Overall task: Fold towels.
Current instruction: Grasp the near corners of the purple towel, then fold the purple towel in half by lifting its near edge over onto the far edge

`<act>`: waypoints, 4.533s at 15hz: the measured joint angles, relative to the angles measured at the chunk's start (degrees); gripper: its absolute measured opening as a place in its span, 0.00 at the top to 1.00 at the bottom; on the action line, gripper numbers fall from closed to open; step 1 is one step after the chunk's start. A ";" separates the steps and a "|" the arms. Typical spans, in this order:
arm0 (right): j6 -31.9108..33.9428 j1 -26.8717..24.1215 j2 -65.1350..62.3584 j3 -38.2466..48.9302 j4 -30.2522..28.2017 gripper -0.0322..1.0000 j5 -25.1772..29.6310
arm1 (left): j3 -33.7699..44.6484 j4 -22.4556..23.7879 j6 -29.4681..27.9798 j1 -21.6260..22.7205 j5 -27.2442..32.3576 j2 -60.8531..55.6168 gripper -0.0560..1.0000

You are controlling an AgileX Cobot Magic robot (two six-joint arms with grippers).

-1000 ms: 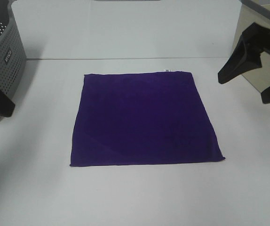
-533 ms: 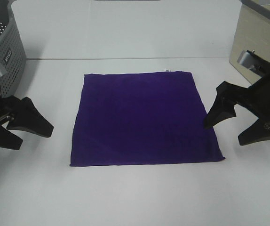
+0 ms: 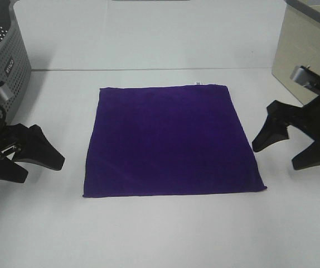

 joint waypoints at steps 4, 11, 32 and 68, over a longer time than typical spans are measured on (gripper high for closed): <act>-14.73 -11.69 0.52 -1.32 7.62 0.16 7.96 | -1.03 -4.70 2.81 -2.35 -0.17 4.70 0.01; -19.02 -10.14 11.00 -1.38 11.06 0.16 5.90 | -1.43 -6.42 3.09 -3.95 -2.69 8.08 0.01; -18.79 -5.33 17.70 -2.18 19.08 0.28 5.27 | -2.06 -7.22 0.97 -4.58 -5.61 8.88 0.09; -6.36 6.47 8.94 -9.91 9.00 0.95 6.25 | -30.14 18.62 -27.44 -19.94 11.23 13.81 0.95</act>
